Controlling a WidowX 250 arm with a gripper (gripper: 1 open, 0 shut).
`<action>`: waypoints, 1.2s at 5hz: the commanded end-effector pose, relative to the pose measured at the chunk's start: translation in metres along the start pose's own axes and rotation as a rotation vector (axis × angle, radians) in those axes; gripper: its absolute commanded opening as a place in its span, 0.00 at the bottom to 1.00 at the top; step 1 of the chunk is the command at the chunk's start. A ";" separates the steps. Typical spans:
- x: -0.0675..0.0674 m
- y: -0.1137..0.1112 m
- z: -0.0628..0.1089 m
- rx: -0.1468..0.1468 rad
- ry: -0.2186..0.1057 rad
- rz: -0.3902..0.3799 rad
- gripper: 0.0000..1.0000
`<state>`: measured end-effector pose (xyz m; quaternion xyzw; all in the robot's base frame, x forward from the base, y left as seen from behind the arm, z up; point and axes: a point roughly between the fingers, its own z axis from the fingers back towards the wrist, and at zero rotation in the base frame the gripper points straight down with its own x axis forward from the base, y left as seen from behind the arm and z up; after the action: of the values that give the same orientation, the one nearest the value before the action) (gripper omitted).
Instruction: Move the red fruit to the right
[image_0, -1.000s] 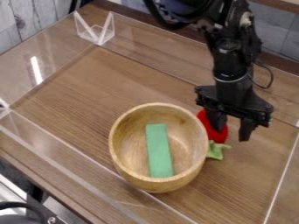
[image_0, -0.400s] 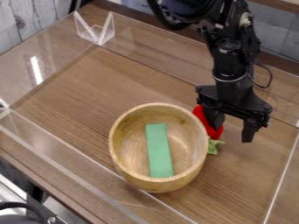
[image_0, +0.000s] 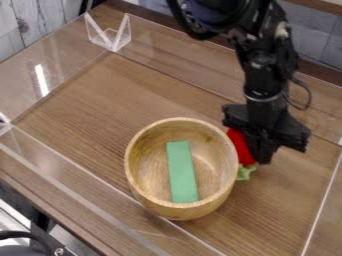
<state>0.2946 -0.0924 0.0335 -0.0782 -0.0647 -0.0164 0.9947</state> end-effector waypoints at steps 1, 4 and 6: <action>-0.005 -0.019 0.019 -0.019 -0.065 -0.001 0.00; -0.037 -0.049 0.016 -0.021 -0.039 -0.023 1.00; -0.042 -0.053 0.025 -0.008 -0.048 -0.014 1.00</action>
<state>0.2420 -0.1359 0.0464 -0.0709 -0.0641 -0.0187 0.9952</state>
